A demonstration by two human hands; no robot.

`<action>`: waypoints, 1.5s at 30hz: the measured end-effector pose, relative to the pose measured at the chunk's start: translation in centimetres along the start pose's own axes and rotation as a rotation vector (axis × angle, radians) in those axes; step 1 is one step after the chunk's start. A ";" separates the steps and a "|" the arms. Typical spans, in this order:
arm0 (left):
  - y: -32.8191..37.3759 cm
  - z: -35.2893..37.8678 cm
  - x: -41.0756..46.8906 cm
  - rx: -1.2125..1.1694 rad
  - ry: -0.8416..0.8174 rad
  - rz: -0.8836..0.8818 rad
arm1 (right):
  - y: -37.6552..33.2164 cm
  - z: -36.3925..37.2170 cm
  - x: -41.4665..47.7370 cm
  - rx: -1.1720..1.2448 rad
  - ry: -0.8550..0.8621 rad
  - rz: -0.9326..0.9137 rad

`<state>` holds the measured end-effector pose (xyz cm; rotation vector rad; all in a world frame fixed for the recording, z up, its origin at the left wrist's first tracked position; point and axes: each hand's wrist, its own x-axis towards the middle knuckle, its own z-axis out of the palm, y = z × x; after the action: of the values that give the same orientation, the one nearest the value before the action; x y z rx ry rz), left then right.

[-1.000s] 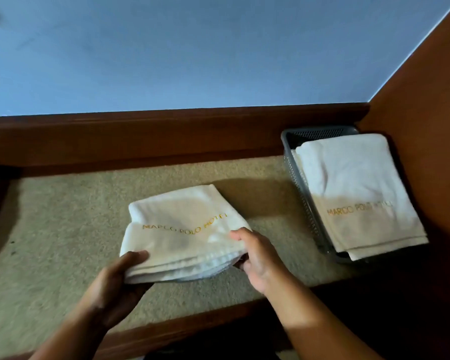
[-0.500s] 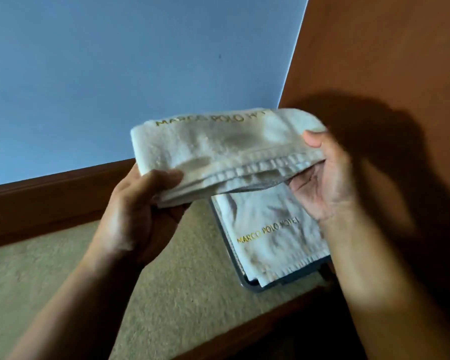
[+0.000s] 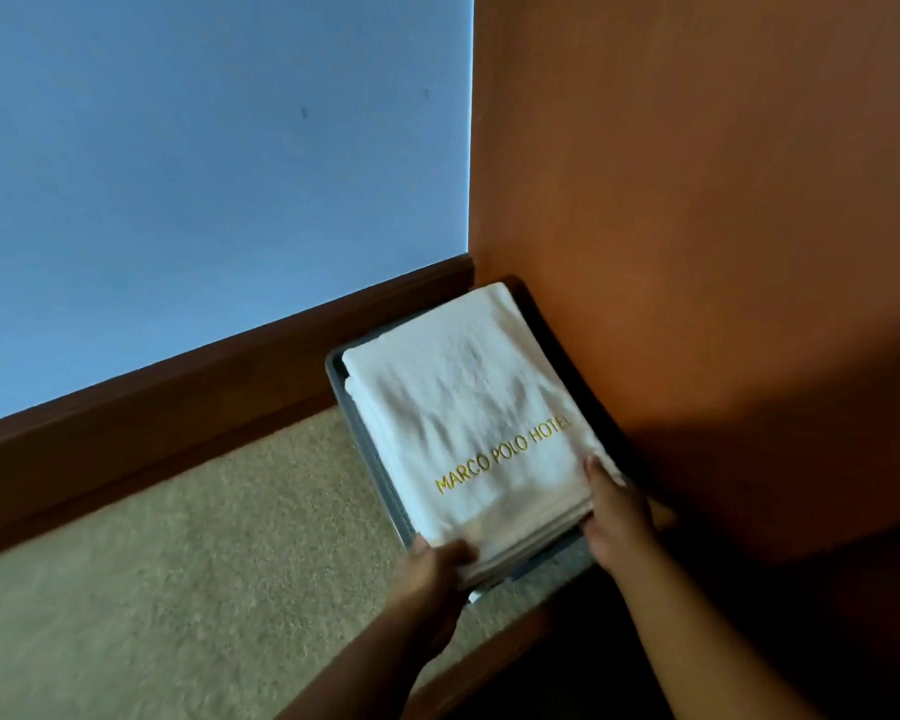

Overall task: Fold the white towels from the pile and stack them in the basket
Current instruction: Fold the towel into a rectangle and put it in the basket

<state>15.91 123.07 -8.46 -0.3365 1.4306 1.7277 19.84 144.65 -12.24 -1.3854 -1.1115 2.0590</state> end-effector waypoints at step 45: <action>7.7 -1.8 11.7 1.537 0.085 0.707 | 0.9 7.1 3.0 -1.530 -0.026 -0.771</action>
<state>2.58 126.54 -11.70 1.0186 2.6254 0.5672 12.28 143.55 -13.43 -0.9850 -2.8446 0.4563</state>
